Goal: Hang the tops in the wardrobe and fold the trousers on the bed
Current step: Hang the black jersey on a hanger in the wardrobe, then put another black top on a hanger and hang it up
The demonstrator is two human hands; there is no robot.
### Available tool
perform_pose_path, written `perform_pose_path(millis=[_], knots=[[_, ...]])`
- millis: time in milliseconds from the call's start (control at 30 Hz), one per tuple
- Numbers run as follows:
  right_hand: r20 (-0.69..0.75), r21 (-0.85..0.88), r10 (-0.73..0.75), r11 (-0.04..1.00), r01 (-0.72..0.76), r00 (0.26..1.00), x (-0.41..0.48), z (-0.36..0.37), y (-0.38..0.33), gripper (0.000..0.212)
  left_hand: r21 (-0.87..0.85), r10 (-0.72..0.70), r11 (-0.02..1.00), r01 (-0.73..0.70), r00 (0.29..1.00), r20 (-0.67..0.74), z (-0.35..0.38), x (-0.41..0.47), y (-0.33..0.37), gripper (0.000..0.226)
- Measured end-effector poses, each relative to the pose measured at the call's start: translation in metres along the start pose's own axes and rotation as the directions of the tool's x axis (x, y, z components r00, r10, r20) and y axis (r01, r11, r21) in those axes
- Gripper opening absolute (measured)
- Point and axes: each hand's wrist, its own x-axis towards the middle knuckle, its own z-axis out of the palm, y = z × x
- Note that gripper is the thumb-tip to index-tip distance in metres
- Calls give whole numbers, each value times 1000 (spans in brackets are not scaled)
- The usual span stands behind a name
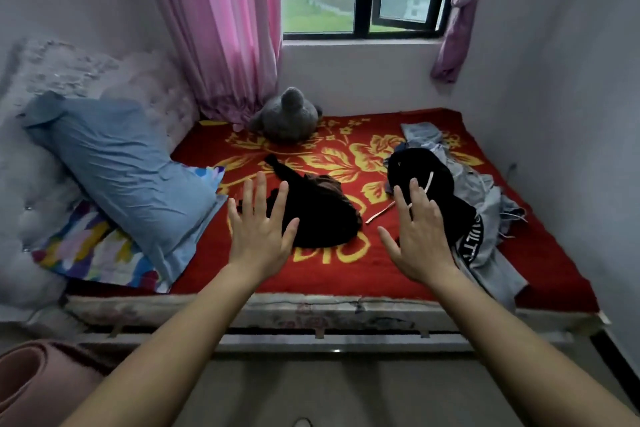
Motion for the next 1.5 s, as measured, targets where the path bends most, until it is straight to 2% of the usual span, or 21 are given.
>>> perform_pose_path(millis=[67,200,467,767,1000,1100,1200,1267,1400,1500], knots=[[71,-38,-4,999,7,997,21,18,5,87,-20,-12,1000,14,998,58,23,29,-6,71],[176,-7,32,999,-32,984,61,45,24,90,-39,46,998,-40,987,153,64,89,-11,69],[235,25,158,985,-169,959,110,116,93,94,-62,42,998,-22,941,337,158,174,24,75],[416,133,135,969,-207,899,197,231,174,92,-42,-178,974,223,865,470,269,231,80,79],[578,263,55,932,-250,814,234,339,173,82,-18,-267,944,330,794,547,356,229,76,80],[654,320,100,862,-394,750,226,397,164,74,-2,-291,929,369,737,611,414,225,57,78],[754,297,187,757,-582,629,212,458,155,68,20,-269,923,384,608,747,479,215,39,77],[770,292,258,669,-683,583,200,495,146,63,43,-251,931,362,551,796,515,205,30,78],[828,297,351,388,-872,438,192,546,120,55,68,-236,955,288,603,762,570,193,15,84],[849,307,369,239,-921,379,195,574,104,69,125,-215,975,184,637,740,587,193,5,70]])
